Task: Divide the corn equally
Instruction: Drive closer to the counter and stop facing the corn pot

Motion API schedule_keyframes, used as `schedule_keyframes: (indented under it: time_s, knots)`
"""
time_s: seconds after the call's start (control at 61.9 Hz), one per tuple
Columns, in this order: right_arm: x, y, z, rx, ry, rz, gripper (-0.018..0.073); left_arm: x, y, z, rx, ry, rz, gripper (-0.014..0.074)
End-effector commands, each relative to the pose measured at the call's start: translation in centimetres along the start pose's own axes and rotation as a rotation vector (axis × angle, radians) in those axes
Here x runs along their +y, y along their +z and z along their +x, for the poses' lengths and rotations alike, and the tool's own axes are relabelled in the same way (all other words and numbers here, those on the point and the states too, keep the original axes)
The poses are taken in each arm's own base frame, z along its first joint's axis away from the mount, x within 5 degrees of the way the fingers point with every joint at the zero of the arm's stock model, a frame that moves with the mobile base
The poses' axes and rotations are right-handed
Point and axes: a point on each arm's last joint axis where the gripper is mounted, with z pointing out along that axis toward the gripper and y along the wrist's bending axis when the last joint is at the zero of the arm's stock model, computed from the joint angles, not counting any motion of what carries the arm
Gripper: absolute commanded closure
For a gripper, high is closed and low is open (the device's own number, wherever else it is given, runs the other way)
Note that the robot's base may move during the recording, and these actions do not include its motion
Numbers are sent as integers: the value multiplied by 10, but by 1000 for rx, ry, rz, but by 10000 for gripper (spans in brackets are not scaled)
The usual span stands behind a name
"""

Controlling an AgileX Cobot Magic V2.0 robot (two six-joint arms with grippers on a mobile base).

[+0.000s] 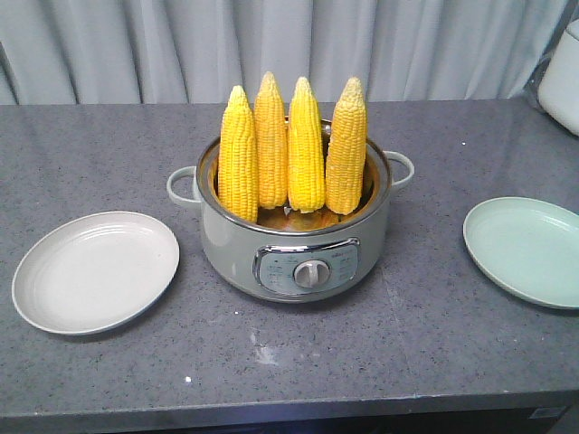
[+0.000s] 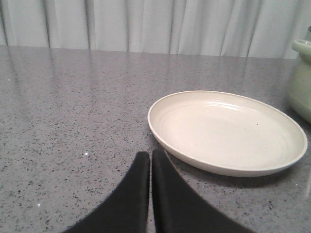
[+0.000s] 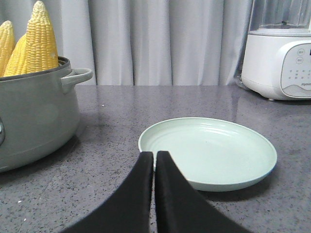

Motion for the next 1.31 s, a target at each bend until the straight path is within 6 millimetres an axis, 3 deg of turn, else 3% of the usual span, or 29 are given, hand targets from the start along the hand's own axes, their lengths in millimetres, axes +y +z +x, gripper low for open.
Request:
schedule_keyframes:
  time_s: [0.0, 1.292]
  knots:
    - [0, 0, -4, -69, -17, 2, 565, -1, 0, -3, -73, -9, 11, 603]
    - [0, 0, -4, -69, -17, 2, 565, -1, 0, -3, -73, -9, 11, 603]
